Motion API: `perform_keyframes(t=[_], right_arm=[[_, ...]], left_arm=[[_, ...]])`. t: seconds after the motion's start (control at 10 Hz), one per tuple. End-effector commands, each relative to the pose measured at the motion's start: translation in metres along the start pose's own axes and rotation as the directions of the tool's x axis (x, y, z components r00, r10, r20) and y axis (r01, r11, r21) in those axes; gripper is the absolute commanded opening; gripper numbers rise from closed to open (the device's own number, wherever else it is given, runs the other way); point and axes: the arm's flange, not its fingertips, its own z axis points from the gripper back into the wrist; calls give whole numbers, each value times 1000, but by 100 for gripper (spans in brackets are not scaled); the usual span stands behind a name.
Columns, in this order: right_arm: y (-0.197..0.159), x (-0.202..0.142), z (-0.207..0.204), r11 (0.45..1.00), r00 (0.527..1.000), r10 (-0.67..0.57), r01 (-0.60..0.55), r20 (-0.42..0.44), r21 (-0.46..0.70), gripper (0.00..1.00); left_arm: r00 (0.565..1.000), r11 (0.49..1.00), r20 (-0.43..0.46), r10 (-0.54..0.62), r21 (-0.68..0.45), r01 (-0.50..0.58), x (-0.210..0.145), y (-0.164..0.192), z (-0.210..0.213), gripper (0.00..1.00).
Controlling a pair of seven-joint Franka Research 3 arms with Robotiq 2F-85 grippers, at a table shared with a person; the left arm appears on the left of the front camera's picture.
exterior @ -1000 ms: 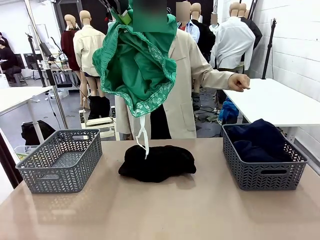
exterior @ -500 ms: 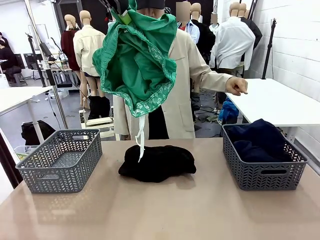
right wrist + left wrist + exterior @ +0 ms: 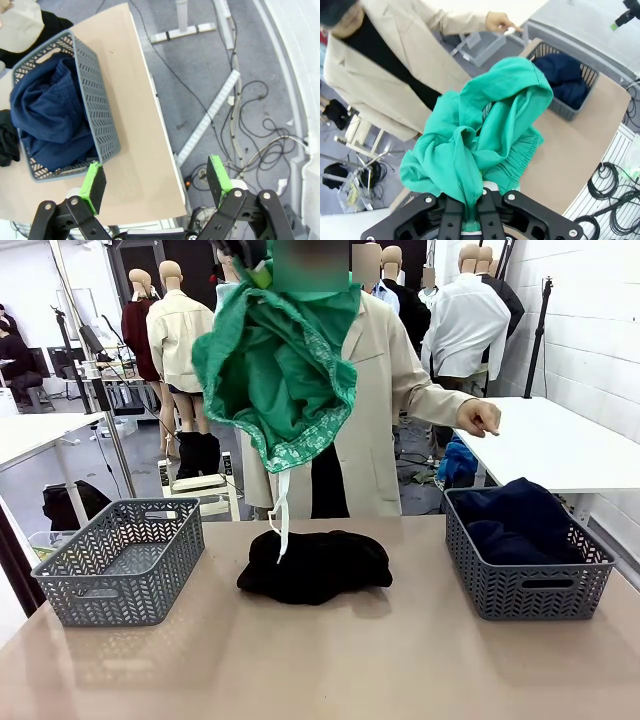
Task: Sort the tops and bottoms.
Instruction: Sort the clothes according to human instructions.
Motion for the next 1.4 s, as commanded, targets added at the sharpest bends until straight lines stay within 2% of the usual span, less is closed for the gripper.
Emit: perform_keyframes(t=[0.0,0.2,0.4,0.6,0.7,0.8,1.3], right_arm=[[0,-1,1,1000,1000,7,-8,-9,-19,100],[0,-1,1,1000,1000,7,-8,-9,-19,100],[0,-1,1,1000,1000,7,-8,-9,-19,100],[0,-1,1,1000,1000,7,-8,-9,-19,100],[0,-1,1,1000,1000,7,-8,-9,-19,100],[0,-1,1,1000,1000,7,-8,-9,-19,100],[0,-1,1,1000,1000,7,-8,-9,-19,100]], left_arm=[[988,989,87,-127,-64,133,81,-10,-34,0],[966,962,132,-221,-137,238,157,-25,-71,0],[954,954,174,-246,-128,269,223,-41,-118,0],[943,941,226,-246,-177,288,267,-67,-185,0],[954,919,194,-230,-280,278,274,-84,-221,0],[952,952,194,-237,-150,267,147,-85,-170,0],[952,952,194,-237,-150,267,147,-85,-170,0]])
